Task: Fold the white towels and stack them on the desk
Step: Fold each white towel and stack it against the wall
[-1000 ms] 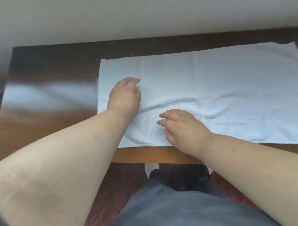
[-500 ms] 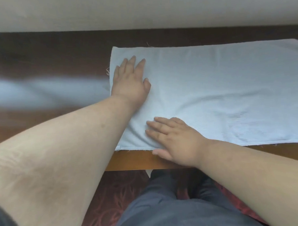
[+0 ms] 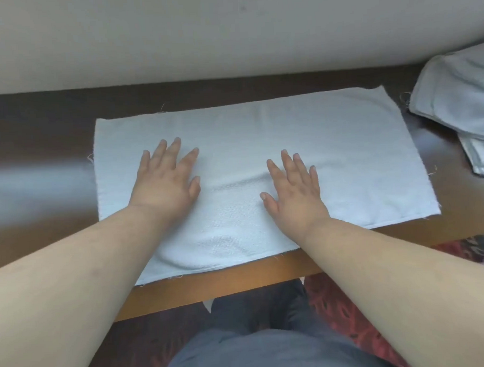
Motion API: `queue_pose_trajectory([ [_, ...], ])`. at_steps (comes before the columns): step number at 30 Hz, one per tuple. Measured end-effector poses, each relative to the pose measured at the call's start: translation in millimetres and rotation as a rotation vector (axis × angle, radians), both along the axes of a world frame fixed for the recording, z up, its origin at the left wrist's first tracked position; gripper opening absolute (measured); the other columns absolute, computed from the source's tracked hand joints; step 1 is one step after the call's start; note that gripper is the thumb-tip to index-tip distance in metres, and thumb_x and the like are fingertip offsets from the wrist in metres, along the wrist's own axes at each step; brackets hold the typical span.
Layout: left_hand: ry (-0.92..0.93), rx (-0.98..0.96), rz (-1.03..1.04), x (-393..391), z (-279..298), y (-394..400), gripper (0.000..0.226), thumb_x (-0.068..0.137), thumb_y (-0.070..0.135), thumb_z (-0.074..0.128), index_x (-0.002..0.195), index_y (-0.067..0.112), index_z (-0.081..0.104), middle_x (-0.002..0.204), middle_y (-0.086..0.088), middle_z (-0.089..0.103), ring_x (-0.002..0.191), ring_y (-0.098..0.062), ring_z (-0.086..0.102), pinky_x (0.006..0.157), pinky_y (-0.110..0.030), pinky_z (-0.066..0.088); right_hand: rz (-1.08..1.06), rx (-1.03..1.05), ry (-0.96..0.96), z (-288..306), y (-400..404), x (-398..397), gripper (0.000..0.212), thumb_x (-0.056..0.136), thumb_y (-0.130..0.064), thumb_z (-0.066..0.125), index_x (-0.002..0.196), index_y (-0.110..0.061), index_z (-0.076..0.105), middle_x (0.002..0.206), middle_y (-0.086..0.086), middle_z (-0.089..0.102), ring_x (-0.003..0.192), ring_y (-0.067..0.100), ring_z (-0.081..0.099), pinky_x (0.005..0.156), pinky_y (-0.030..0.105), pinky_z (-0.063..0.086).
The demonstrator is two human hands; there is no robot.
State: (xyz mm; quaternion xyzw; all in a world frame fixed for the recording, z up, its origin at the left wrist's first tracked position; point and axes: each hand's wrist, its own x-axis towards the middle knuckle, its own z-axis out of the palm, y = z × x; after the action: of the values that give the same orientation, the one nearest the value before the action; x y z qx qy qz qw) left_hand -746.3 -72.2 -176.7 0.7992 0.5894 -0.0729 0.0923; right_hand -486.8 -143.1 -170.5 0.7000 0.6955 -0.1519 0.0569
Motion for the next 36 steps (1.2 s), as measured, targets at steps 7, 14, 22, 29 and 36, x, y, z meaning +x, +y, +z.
queue_pose_trajectory([
  [7,-0.19,-0.06,-0.344,131.3,10.4,0.2,0.053,0.099,0.037,0.037,0.151,0.031,0.03,0.16,-0.002,0.021,0.148,-0.024,0.012,0.119,-0.039,0.009,-0.09,-0.088,-0.027,-13.0,-15.0,80.7,0.07,0.096,-0.058,0.02,0.156,-0.031,-0.002,0.164,-0.001,-0.015,0.147,0.019,-0.023,0.118,0.046,-0.016],
  [14,0.094,-0.178,-0.283,181.1,8.8,12.4,0.074,0.083,0.057,0.039,0.15,0.037,0.014,0.162,-0.001,0.0,0.148,-0.024,-0.011,0.118,-0.049,-0.008,0.017,-0.161,0.266,-4.5,-23.0,128.5,0.088,0.081,-0.075,0.037,0.154,-0.04,0.0,0.162,-0.011,-0.015,0.145,0.009,-0.025,0.118,0.04,-0.01],
  [22,-0.117,-0.021,-0.363,354.1,22.8,41.5,0.059,0.096,0.045,0.031,0.151,0.03,0.022,0.162,-0.005,0.011,0.149,-0.025,0.001,0.12,-0.041,-0.002,-0.374,-0.074,0.023,-11.9,-46.6,254.2,0.073,0.096,-0.063,0.018,0.153,-0.032,-0.014,0.161,0.003,-0.025,0.146,0.022,-0.027,0.118,0.052,-0.013],
  [29,0.06,-0.216,-0.28,457.1,-10.7,81.9,0.064,0.096,0.054,0.025,0.154,0.032,0.007,0.162,-0.004,-0.011,0.148,-0.029,-0.011,0.118,-0.049,-0.003,-0.33,-0.055,0.165,-21.5,-63.4,277.8,0.079,0.089,-0.071,0.012,0.153,-0.032,-0.013,0.16,-0.001,-0.025,0.141,0.016,-0.036,0.116,0.045,-0.018],
  [36,-0.278,-0.11,0.117,506.1,1.8,81.6,0.052,0.086,0.069,0.04,0.098,0.02,0.049,0.095,0.002,0.058,0.087,-0.025,0.058,0.069,-0.034,0.043,-0.743,0.2,0.226,-9.7,-88.8,318.3,0.056,0.086,-0.048,0.059,0.136,-0.03,0.043,0.132,-0.004,0.047,0.118,0.019,0.039,0.098,0.041,0.035],
])
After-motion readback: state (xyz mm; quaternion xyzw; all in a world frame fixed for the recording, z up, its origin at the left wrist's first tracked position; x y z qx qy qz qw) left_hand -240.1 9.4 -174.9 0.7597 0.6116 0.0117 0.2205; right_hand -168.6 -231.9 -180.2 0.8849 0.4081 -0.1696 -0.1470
